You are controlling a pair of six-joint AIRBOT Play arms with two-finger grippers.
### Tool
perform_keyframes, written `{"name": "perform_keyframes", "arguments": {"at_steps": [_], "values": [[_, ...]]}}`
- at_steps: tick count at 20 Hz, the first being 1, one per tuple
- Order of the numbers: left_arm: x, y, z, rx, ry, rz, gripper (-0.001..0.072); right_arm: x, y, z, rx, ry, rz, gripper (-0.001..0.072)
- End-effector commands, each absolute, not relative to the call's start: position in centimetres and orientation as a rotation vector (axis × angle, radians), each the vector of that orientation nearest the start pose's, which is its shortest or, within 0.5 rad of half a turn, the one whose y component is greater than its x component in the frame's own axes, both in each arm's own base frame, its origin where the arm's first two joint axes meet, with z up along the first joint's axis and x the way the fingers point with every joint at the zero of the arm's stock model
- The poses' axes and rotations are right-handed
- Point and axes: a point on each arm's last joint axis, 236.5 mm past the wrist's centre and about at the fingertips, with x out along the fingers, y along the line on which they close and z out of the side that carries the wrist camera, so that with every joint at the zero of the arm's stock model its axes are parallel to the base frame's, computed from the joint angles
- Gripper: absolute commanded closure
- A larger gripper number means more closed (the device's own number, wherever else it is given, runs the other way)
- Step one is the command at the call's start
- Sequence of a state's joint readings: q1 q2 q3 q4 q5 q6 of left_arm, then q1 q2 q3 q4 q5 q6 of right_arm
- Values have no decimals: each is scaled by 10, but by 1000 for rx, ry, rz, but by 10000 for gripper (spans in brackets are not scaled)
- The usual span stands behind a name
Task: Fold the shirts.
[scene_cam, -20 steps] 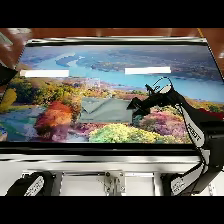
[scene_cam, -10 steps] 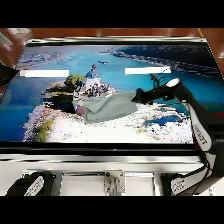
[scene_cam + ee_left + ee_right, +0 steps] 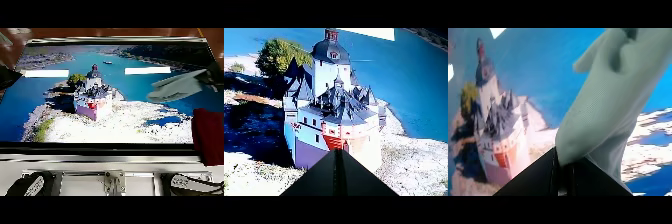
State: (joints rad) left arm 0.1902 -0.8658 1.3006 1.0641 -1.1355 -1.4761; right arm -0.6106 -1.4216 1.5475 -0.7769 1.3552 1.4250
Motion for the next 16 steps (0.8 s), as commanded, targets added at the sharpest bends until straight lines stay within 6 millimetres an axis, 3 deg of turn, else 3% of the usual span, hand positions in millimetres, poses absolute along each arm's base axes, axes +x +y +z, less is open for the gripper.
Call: {"name": "perform_keyframes", "arguments": {"at_steps": [1,5,8,11,13,16], "values": [[361,-42,240,-359,659,-231,668,392,-194,164,850,805,-106,641],[359,-55,239,-348,669,-266,668,359,-254,163,881,741,-255,641],[357,-67,239,-337,674,-296,668,334,-281,155,874,751,-347,641],[356,-72,239,-334,676,-312,668,313,-304,167,840,722,-419,641],[356,-73,239,-337,676,-315,668,298,-308,171,852,728,-436,641],[356,-73,239,-338,675,-315,668,264,-295,150,869,889,-458,641]]}}
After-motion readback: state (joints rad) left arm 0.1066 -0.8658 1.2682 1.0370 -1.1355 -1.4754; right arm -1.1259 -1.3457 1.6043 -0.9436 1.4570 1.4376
